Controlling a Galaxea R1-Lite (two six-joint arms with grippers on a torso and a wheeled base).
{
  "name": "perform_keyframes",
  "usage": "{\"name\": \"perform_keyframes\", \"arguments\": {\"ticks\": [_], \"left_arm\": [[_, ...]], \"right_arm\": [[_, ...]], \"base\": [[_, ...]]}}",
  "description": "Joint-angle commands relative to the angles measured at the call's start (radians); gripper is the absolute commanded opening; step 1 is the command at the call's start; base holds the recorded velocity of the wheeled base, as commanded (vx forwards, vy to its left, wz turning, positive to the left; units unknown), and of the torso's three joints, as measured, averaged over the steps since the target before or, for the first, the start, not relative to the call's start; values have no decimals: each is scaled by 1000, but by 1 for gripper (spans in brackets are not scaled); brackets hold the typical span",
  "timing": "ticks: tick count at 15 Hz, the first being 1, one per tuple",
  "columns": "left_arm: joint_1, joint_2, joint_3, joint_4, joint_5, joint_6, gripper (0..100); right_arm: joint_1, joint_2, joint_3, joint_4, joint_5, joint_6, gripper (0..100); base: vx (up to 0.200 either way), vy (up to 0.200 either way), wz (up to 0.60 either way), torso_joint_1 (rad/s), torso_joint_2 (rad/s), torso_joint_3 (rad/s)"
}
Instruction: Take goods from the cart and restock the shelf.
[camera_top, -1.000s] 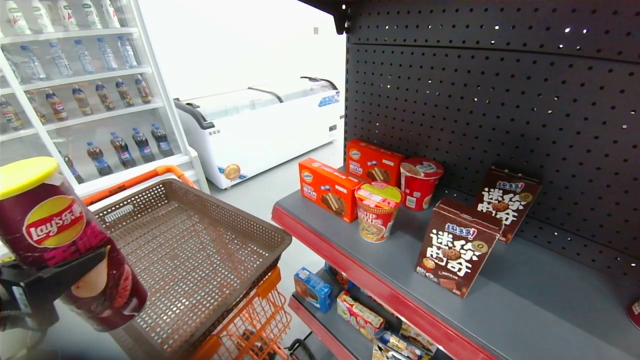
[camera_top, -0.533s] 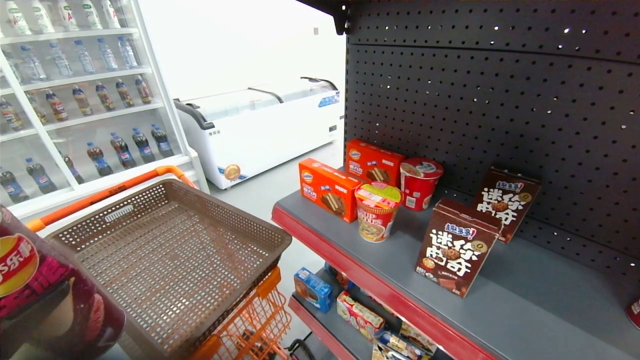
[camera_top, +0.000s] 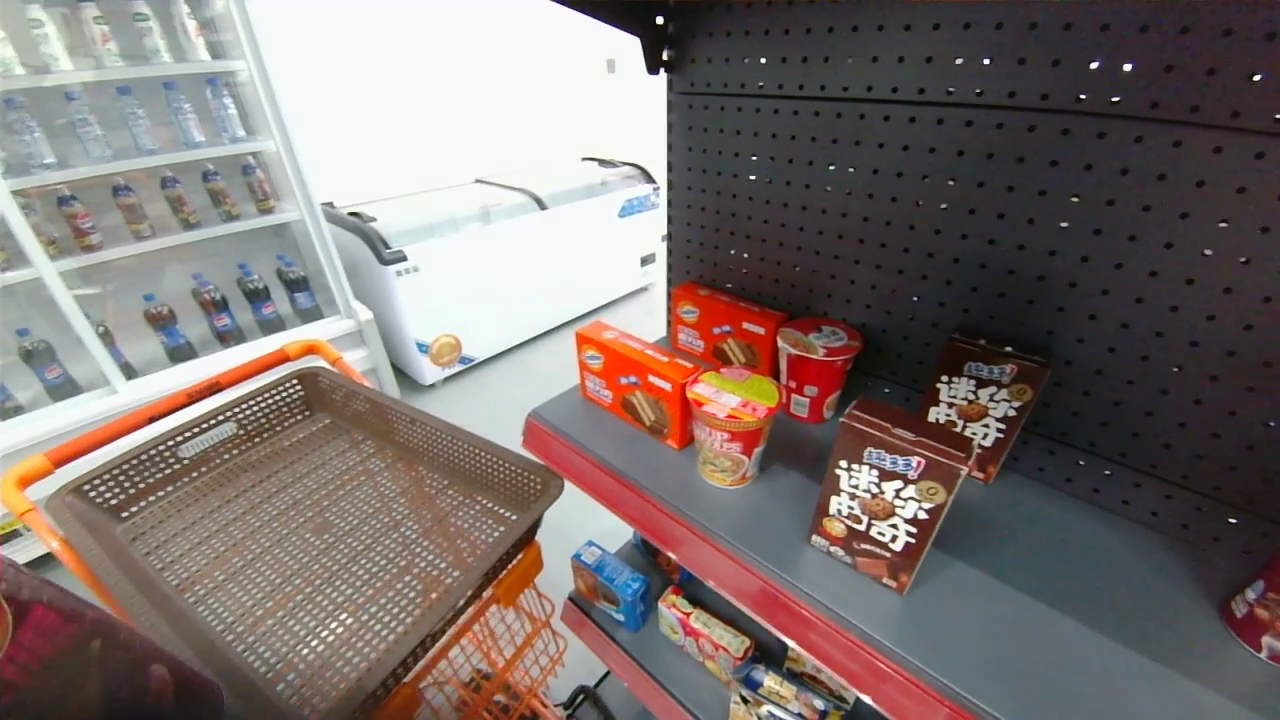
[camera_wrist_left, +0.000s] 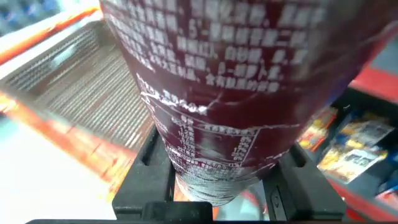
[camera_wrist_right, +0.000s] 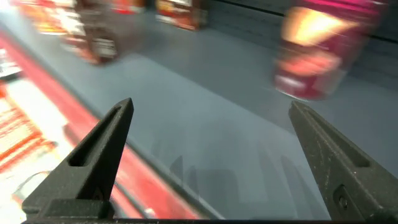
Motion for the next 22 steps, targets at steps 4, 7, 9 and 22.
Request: {"name": "perform_keyframes", "arguments": {"ticks": [4, 7, 9, 22], "left_arm": [[0, -19, 2, 0, -1, 0, 0], [-1, -19, 2, 0, -1, 0, 0], [-1, -19, 5, 0, -3, 0, 0], [-4, -127, -145, 345, -3, 4, 0]], "right_arm": [[0, 0, 0, 1, 0, 0, 100], [0, 0, 0, 1, 0, 0, 100], [0, 0, 0, 1, 0, 0, 100], [0, 0, 0, 1, 0, 0, 100]], "base": [[0, 0, -600, 2, 2, 0], [0, 0, -600, 7, -1, 2], [0, 0, -600, 2, 2, 2], [0, 0, -323, 2, 1, 2]]}}
